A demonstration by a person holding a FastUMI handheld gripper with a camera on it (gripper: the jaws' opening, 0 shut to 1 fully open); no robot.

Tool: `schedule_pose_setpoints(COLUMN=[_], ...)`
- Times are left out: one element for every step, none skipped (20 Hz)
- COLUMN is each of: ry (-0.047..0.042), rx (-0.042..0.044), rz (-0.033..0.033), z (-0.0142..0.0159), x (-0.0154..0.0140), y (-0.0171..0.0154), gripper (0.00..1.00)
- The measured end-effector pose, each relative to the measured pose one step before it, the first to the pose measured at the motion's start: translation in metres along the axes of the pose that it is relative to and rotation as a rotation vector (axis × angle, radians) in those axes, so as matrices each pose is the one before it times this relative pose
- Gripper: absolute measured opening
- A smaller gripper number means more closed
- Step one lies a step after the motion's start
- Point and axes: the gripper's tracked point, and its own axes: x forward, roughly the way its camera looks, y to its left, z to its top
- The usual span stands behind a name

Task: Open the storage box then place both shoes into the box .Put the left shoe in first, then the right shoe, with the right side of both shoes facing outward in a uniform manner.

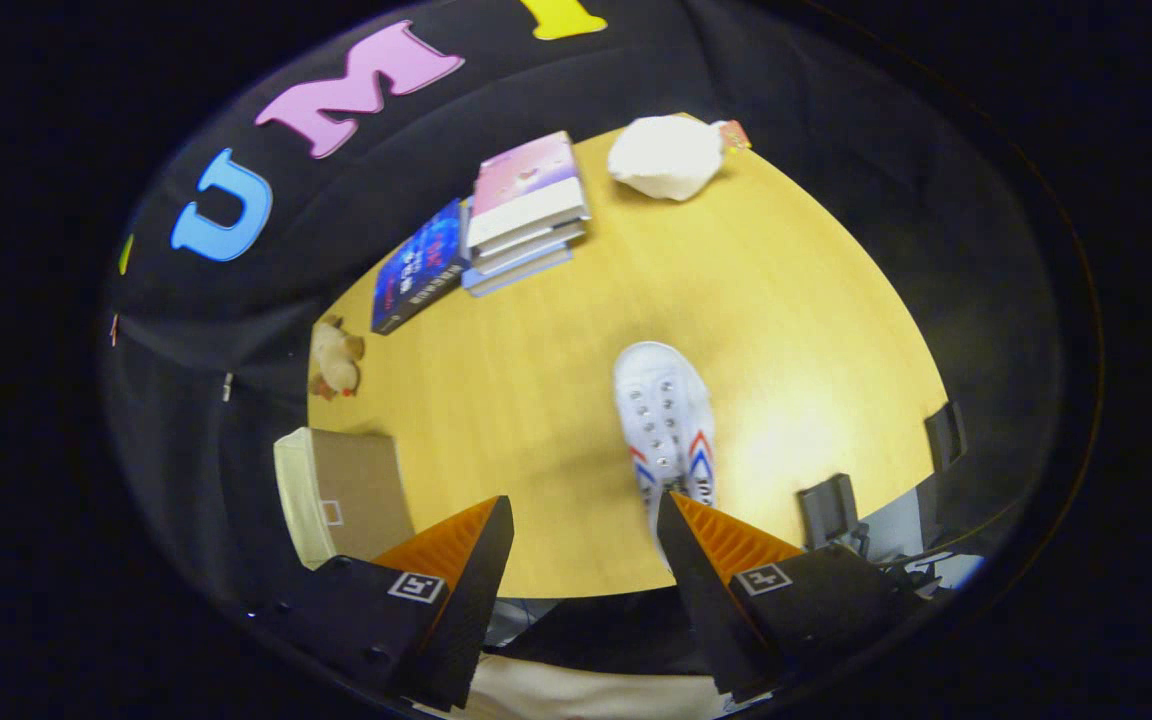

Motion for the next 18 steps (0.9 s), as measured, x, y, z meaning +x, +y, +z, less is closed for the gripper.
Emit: schedule_pose_setpoints(ry=[0.01010, 0.00611, 0.00604, 0.00723, 0.01052, 0.01313, 0.01339, 0.01490, 0.01858, 0.02083, 0.00946, 0.01091, 0.00723, 0.00525, 0.00161, -0.00066, -0.00100, 0.01249], rx=[0.00676, 0.00050, -0.00364, -0.00947, -0.01246, -0.00740, -0.00663, -0.00642, -0.00886, -0.01134, -0.00919, -0.01224, -0.01213, -0.00750, -0.00436, 0.00363, 0.00509, 0.00251], rz=[-0.02846, -0.02522, -0.02322, -0.01573, -0.01536, -0.00862, -0.00462, -0.00385, -0.01252, -0.00063, -0.00348, -0.00367, -0.00454, 0.00220, -0.00236, -0.00132, 0.00700, -0.01240], z=[-0.00177, 0.00052, 0.00058, 0.00052, -0.00048, 0.00058, 0.00036, -0.00180, -0.00157, -0.00238, 0.00033, -0.00140, -0.00027, 0.00066, 0.00161, 0.00156, 0.00184, -0.00064], x=[0.00827, 0.00928, 0.00969, 0.00979, 0.01204, 0.01052, 0.01044, 0.01048, 0.00998, 0.00852, 0.00687, 0.00621, 0.00437, 0.00441, 0.00428, 0.00314, 0.00444, -0.00360], y=[-0.02063, -0.01724, -0.01542, -0.00944, -0.00871, -0.00452, -0.00327, -0.00180, -0.00268, -0.00006, 0.00124, 0.00096, 0.00183, 0.00340, 0.00205, 0.00155, 0.00420, 0.00038], gripper=[0.89, 0.89, 0.89, 0.89, 0.89, 0.89, 0.89, 0.90, 0.88, 0.87, 0.86, 0.87, 0.86, 0.86, 0.83, 0.79, 0.71, 0.62])
